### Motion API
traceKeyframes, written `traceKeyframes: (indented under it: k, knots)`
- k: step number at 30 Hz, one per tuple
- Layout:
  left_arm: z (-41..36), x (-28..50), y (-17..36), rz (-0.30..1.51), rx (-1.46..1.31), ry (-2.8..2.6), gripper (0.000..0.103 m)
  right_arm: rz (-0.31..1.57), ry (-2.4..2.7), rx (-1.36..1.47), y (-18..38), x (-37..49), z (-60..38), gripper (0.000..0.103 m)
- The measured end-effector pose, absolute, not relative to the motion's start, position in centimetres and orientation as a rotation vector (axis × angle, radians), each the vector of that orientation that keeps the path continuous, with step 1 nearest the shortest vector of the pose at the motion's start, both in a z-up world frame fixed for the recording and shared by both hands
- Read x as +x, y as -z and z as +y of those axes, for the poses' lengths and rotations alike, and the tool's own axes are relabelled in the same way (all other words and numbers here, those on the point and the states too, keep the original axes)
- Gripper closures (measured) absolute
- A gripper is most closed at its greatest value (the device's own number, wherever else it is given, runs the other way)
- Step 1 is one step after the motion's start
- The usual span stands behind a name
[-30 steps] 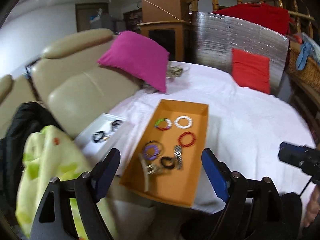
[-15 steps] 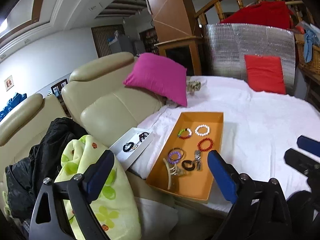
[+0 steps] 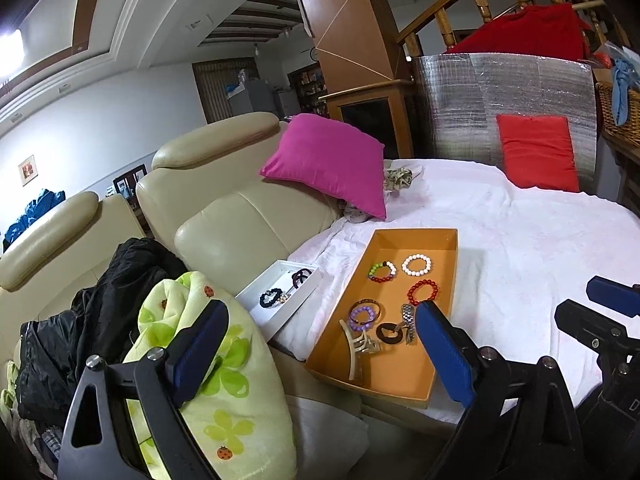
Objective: Organize jewelry
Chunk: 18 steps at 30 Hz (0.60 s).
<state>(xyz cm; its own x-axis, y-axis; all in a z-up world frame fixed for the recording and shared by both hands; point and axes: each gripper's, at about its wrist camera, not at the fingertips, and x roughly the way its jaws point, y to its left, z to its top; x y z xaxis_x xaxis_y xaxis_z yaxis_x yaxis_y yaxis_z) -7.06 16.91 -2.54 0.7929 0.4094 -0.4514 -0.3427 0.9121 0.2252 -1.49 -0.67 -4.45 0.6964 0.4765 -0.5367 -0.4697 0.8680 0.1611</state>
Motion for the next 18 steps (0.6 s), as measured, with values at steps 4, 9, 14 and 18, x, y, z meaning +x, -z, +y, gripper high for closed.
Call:
traceKeyframes:
  k: [4, 9, 14, 18]
  knots:
    - [17.23, -7.02, 2.95, 0.529, 0.130, -0.406, 0.009, 0.626, -0.521, 0.016, 4.87, -1.20, -0.47, 0.046]
    - [17.59, -7.16, 3.14, 0.536, 0.128, -0.416, 0.009, 0.639, -0.524, 0.019, 5.04, -1.09, -0.32, 0.046]
    - [17.82, -7.41, 2.87, 0.528, 0.122, -0.420, 0.009, 0.639, -0.526, 0.023, 4.87, -1.14, -0.21, 0.045]
    - [17.89, -7.52, 2.75, 0.523, 0.123, -0.420, 0.009, 0.640, -0.528, 0.017, 4.77, -1.13, -0.02, 0.045]
